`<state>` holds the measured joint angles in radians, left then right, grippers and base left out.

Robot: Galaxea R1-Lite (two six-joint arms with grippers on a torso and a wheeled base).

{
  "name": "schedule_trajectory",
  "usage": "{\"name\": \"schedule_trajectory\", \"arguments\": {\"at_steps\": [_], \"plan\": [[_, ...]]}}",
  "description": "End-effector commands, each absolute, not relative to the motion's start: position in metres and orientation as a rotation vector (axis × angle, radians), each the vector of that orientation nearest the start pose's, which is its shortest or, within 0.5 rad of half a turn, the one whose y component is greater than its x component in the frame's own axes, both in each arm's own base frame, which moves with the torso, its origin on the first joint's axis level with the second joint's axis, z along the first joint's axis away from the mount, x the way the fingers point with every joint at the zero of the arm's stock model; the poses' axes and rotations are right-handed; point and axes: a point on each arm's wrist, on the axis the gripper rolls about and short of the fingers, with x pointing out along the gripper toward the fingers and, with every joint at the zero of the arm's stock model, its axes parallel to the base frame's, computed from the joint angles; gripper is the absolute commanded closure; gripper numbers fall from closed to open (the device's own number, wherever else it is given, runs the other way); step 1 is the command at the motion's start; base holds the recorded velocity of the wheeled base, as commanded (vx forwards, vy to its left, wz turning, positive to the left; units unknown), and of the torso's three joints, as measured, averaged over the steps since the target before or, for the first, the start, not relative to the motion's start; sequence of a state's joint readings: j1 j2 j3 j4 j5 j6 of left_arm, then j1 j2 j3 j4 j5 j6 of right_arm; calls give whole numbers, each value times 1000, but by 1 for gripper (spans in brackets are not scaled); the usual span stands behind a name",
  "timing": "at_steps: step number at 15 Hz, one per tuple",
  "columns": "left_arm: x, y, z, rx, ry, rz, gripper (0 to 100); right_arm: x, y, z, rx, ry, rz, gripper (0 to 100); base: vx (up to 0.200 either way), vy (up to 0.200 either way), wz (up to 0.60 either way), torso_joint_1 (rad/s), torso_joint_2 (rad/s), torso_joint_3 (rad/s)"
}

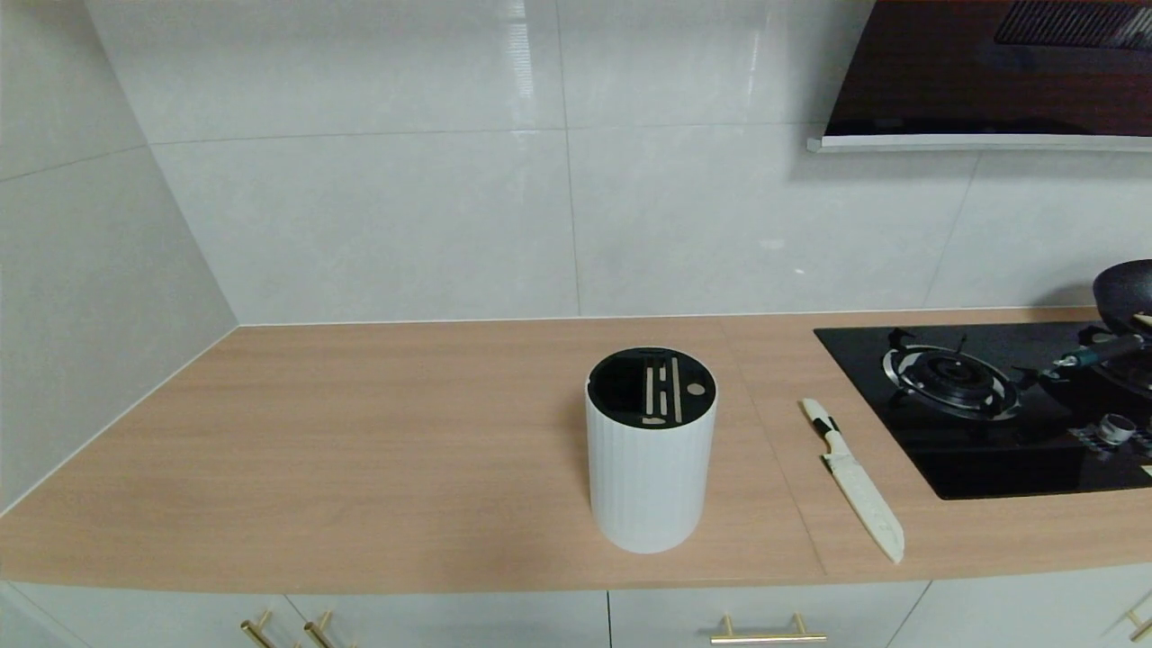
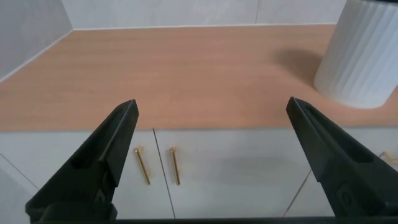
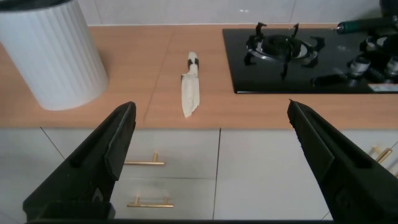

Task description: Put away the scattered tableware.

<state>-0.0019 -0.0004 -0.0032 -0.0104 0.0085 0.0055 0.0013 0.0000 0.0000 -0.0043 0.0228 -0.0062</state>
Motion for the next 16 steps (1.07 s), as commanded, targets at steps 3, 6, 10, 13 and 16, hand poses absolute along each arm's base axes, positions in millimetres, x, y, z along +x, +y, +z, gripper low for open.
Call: {"name": "schedule_trajectory", "arguments": {"at_steps": [3, 6, 10, 13, 16], "plan": [[-23, 0, 77, 5, -14, 8, 0, -23, 0, 76, -6, -5, 25, 0, 0, 0, 0, 181, -395, -217], [-23, 0, 77, 5, -14, 8, 0, -23, 0, 76, -5, -5, 23, 0, 0, 0, 0, 118, -253, -128], [-23, 0, 77, 0, -14, 6, 0, -23, 0, 76, -5, -5, 23, 0, 0, 0, 0, 0, 0, 0], [-23, 0, 77, 0, -14, 6, 0, -23, 0, 76, -5, -5, 23, 0, 0, 0, 0, 0, 0, 0], [-23, 0, 77, 0, -14, 6, 0, -23, 1, 76, -8, -3, 26, 0, 0, 0, 0, 0, 0, 0]]}}
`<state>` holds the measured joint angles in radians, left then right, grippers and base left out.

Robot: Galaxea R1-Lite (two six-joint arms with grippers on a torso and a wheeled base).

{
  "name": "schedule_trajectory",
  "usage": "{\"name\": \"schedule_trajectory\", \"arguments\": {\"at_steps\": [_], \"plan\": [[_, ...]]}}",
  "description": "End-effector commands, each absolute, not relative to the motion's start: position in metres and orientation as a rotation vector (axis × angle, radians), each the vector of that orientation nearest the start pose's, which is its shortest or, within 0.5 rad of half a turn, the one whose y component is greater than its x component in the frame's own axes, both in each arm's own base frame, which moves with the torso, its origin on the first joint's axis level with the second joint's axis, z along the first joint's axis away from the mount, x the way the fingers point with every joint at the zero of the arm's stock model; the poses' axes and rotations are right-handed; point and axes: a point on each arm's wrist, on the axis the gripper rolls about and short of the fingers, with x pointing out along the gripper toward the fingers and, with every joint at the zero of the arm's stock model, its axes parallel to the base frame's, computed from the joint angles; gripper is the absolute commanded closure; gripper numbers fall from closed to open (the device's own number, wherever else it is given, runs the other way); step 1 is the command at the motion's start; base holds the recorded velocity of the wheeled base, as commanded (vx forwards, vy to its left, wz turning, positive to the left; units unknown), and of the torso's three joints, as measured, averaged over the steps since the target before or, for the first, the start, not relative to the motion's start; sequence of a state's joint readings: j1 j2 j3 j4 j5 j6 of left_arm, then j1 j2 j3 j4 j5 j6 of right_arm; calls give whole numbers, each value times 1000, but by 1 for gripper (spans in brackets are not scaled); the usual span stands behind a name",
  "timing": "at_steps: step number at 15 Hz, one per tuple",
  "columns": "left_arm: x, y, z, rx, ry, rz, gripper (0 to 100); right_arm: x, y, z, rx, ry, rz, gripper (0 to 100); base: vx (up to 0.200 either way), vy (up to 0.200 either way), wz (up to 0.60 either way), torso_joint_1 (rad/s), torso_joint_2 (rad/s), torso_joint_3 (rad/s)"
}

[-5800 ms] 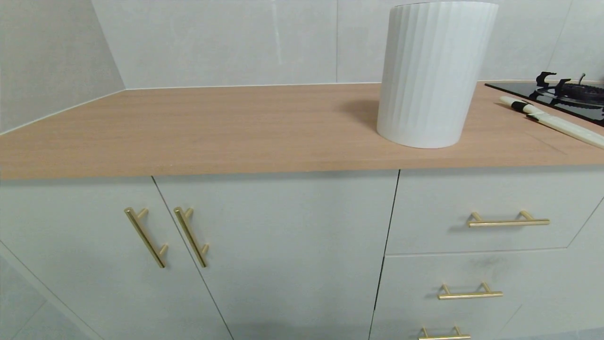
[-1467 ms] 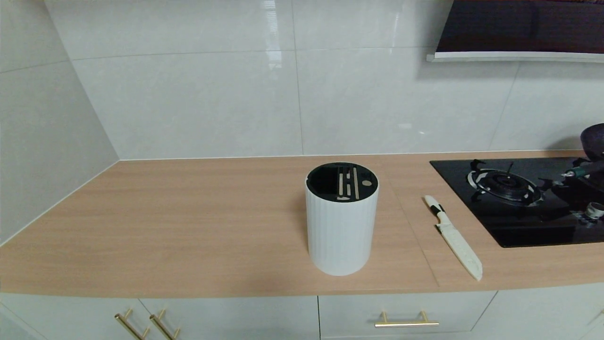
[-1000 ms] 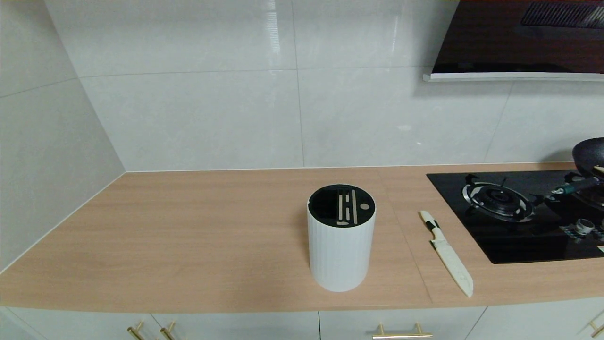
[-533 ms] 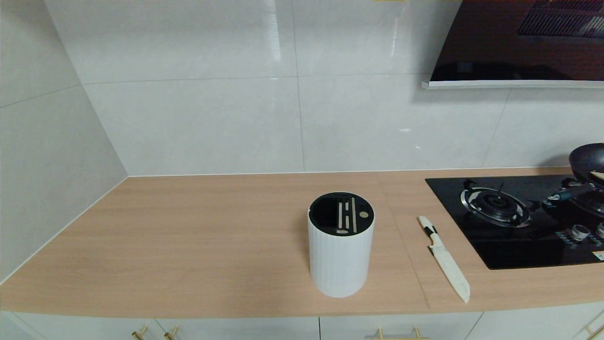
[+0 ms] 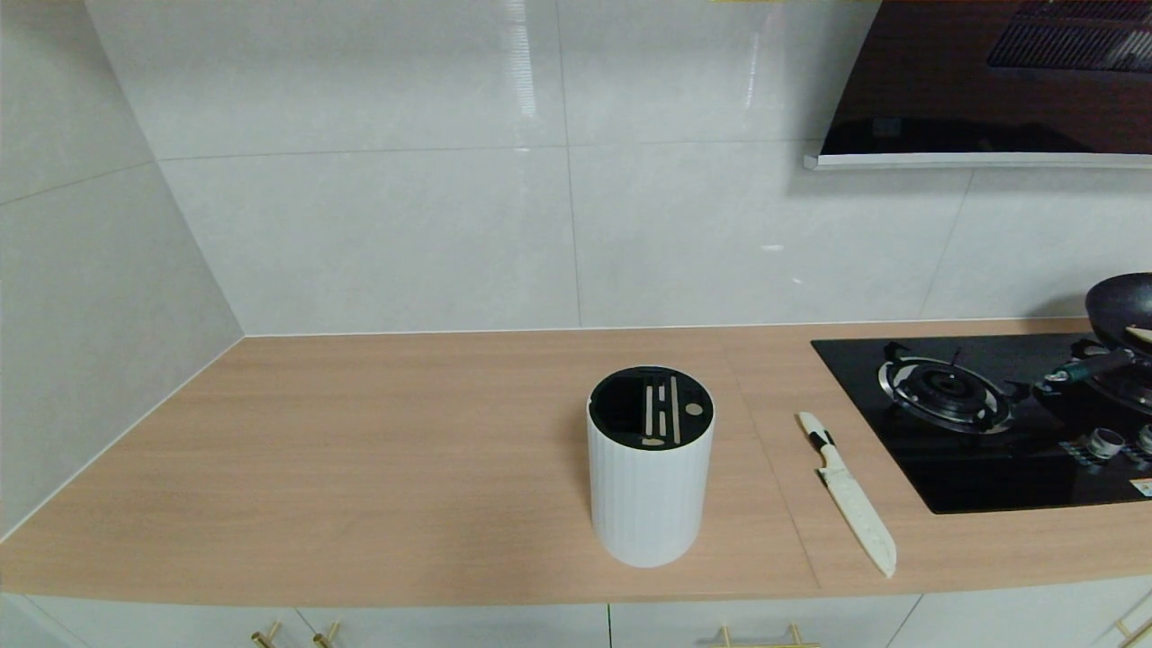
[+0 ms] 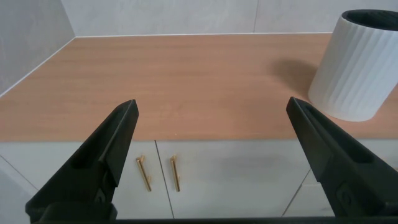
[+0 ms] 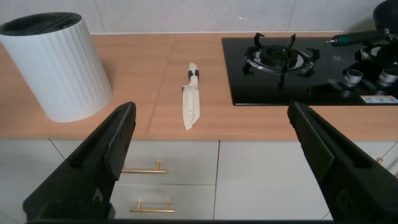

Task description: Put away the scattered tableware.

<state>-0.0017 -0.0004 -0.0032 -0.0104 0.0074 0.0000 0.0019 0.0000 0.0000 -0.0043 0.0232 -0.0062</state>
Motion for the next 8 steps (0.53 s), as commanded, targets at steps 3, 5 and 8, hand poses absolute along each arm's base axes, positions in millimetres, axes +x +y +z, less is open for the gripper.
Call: {"name": "schedule_trajectory", "arguments": {"at_steps": [3, 5, 8], "plan": [[-23, 0, 77, 0, -14, 6, 0, -23, 1, 76, -6, -3, 28, 0, 0, 0, 0, 0, 0, 0], [-23, 0, 77, 0, -14, 6, 0, -21, 0, 76, -6, 18, 32, 0, 0, 0, 0, 0, 0, 0], [-23, 0, 77, 0, -14, 6, 0, -21, 0, 107, -14, -20, 37, 0, 0, 0, 0, 0, 0, 0]]}}
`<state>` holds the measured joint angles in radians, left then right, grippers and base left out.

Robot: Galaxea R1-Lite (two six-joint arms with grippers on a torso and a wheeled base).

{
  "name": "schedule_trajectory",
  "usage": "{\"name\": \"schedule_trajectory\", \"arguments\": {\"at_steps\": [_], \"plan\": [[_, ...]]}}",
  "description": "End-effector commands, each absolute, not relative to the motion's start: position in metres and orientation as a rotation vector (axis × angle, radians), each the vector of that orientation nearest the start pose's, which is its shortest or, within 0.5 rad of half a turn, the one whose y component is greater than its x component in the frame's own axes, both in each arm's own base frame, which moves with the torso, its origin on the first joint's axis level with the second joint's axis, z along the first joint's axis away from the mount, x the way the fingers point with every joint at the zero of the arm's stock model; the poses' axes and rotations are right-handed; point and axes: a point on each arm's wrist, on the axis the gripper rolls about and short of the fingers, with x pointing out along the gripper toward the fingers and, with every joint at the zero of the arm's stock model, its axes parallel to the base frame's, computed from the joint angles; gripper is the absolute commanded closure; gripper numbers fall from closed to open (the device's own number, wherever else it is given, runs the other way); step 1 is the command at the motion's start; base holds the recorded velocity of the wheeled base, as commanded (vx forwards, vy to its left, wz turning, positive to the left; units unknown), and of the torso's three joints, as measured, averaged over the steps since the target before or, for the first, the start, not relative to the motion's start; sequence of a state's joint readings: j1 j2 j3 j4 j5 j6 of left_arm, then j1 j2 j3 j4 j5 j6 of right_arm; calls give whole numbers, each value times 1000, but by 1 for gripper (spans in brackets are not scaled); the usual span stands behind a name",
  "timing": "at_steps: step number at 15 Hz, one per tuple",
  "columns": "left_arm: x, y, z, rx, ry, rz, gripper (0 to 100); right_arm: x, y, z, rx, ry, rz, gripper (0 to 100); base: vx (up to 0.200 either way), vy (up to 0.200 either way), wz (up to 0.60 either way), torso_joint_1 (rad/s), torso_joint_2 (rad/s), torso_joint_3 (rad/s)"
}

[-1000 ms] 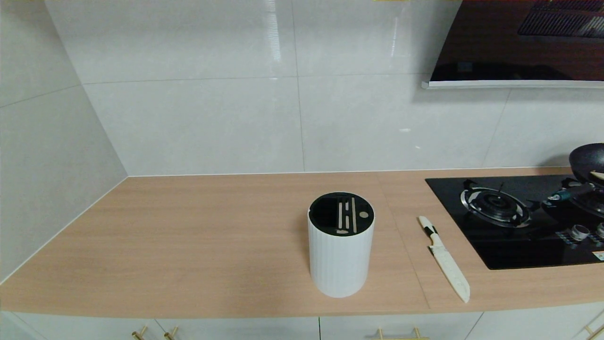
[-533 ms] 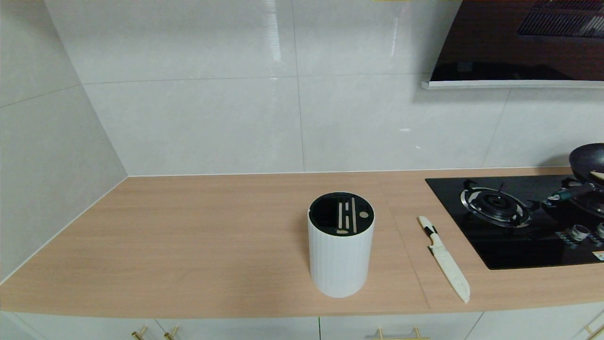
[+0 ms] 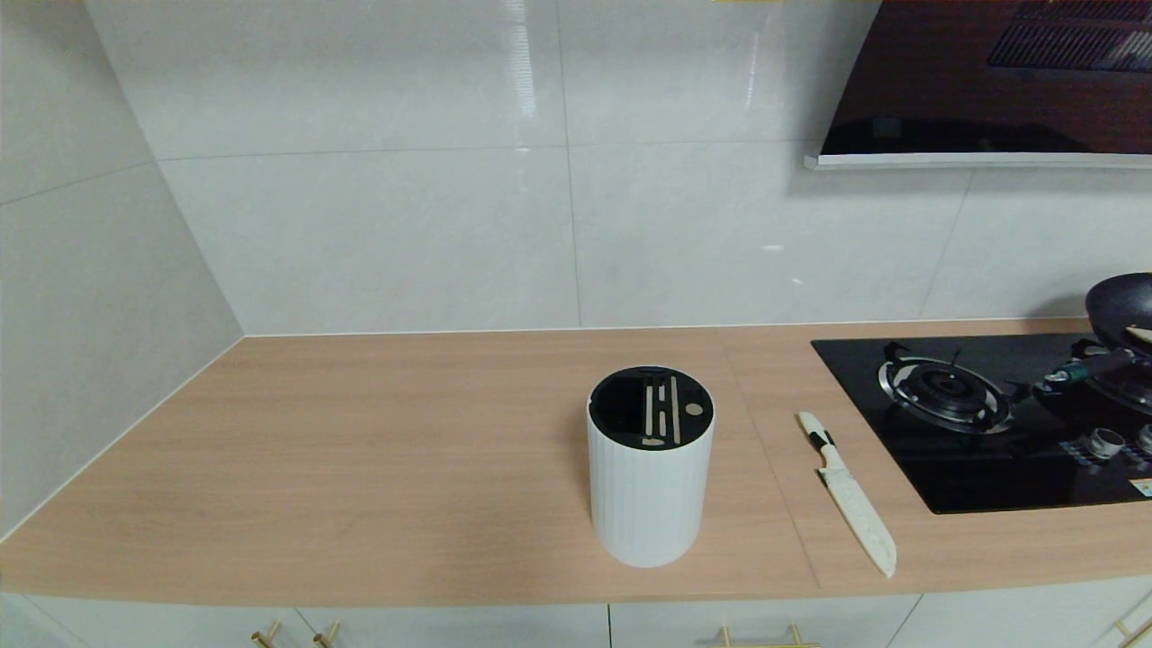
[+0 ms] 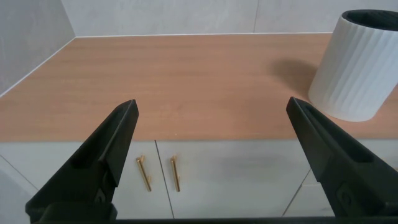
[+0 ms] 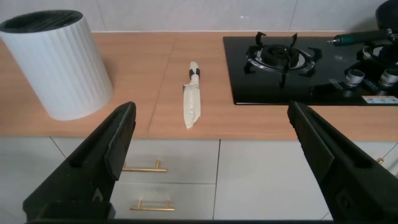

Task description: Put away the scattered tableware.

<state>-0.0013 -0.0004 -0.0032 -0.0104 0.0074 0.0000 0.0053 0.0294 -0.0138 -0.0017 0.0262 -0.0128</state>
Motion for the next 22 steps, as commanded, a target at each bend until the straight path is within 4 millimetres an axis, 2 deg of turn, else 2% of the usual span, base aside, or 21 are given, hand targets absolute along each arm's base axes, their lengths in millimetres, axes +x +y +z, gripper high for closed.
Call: {"name": "schedule_trajectory", "arguments": {"at_steps": [1, 2, 3, 4, 6, 7, 10, 12, 15, 16, 18, 20, 22], "plan": [[-23, 0, 77, 0, -14, 6, 0, -21, 1, 156, -2, -66, 63, 0, 0, 0, 0, 0, 0, 0], [-23, 0, 77, 0, -14, 6, 0, -6, 1, 181, -1, 8, 100, 0, 0, 0, 0, 0, 0, 0], [-23, 0, 77, 0, -14, 6, 0, 16, 3, 204, 1, 75, 121, 0, 0, 0, 0, 0, 0, 0], [-23, 0, 77, 0, -14, 6, 0, 45, 4, 218, 0, 159, 140, 0, 0, 0, 0, 0, 0, 0], [-23, 0, 77, 0, -14, 6, 0, 92, 9, 229, -16, 285, 172, 0, 0, 0, 0, 0, 0, 0], [-23, 0, 77, 0, -14, 6, 0, 125, 16, 233, -22, 355, 201, 0, 0, 0, 0, 0, 0, 0], [-23, 0, 77, 0, -14, 6, 0, 187, 27, 230, -46, 478, 175, 0, 0, 0, 0, 0, 0, 0], [-23, 0, 77, 0, -14, 6, 0, 221, 32, 219, -48, 550, 177, 0, 0, 0, 0, 0, 0, 0], [-23, 0, 77, 0, -14, 8, 0, 263, 38, 174, -52, 681, 177, 0, 0, 0, 0, 0, 0, 0], [-23, 0, 77, 0, -14, 6, 0, 270, 39, 168, -51, 686, 177, 0, 0, 0, 0, 0, 0, 0], [-23, 0, 77, 0, -14, 6, 0, 302, 43, 133, -56, 712, 173, 0, 0, 0, 0, 0, 0, 0], [-23, 0, 77, 0, -14, 6, 0, 319, 45, 107, -61, 727, 171, 0, 0, 0, 0, 0, 0, 0], [-23, 0, 77, 0, -14, 6, 0, 328, 45, 89, -60, 765, 168, 0, 0, 0, 0, 0, 0, 0]]}}
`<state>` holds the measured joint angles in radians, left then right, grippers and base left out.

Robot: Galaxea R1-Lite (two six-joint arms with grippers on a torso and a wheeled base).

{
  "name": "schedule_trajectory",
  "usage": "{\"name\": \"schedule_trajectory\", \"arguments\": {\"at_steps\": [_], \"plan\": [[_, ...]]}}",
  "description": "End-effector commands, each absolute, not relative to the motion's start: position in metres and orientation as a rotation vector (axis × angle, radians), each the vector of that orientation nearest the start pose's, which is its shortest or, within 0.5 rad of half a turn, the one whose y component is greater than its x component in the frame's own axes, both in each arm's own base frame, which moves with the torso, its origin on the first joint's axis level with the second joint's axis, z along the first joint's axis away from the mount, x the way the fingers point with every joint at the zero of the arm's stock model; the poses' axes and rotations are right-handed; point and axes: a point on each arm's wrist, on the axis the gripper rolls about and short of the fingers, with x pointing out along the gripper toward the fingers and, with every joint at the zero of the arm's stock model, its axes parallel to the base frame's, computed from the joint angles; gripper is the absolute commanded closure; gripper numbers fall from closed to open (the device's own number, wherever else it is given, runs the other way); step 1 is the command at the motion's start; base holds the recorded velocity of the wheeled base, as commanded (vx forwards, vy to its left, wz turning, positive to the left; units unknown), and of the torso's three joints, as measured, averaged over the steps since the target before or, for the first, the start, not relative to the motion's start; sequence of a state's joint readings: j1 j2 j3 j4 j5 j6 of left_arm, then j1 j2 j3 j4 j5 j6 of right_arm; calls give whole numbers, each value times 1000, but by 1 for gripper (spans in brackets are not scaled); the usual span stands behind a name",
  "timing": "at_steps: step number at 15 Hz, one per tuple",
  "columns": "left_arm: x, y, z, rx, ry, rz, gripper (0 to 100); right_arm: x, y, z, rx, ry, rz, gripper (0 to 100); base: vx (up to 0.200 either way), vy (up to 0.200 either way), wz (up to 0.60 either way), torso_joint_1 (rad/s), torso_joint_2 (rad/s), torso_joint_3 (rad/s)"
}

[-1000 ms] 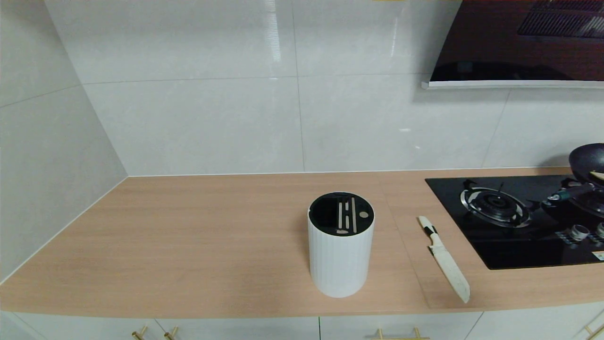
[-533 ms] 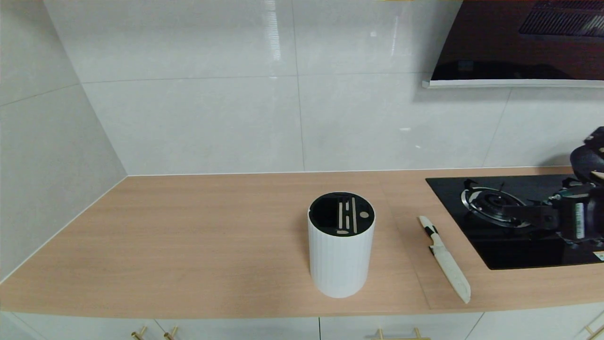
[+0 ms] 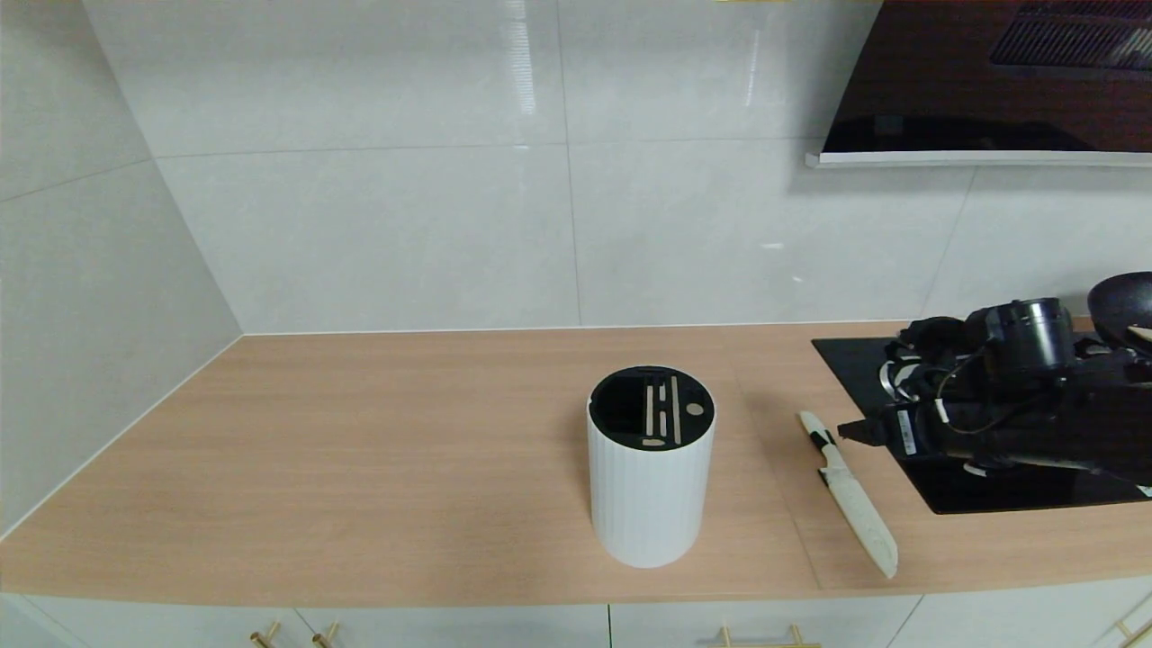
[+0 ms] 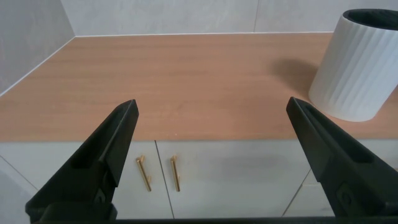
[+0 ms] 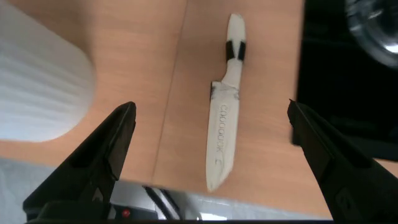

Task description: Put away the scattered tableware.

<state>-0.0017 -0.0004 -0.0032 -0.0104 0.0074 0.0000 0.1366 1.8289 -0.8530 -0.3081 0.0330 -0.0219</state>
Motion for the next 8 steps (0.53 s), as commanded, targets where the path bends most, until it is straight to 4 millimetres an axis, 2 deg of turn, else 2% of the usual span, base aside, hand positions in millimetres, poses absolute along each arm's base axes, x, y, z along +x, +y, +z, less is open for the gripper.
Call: {"name": "schedule_trajectory", "arguments": {"at_steps": [1, 3, 8], "plan": [[-23, 0, 77, 0, -14, 6, 0, 330, 45, 81, -61, 790, 166, 0, 0, 0, 0, 0, 0, 0], [-23, 0, 77, 0, -14, 6, 0, 332, 45, 71, -62, 819, 166, 0, 0, 0, 0, 0, 0, 0], [-23, 0, 77, 0, -14, 6, 0, 349, 47, 30, -72, 829, 152, 0, 0, 0, 0, 0, 0, 0]]}}
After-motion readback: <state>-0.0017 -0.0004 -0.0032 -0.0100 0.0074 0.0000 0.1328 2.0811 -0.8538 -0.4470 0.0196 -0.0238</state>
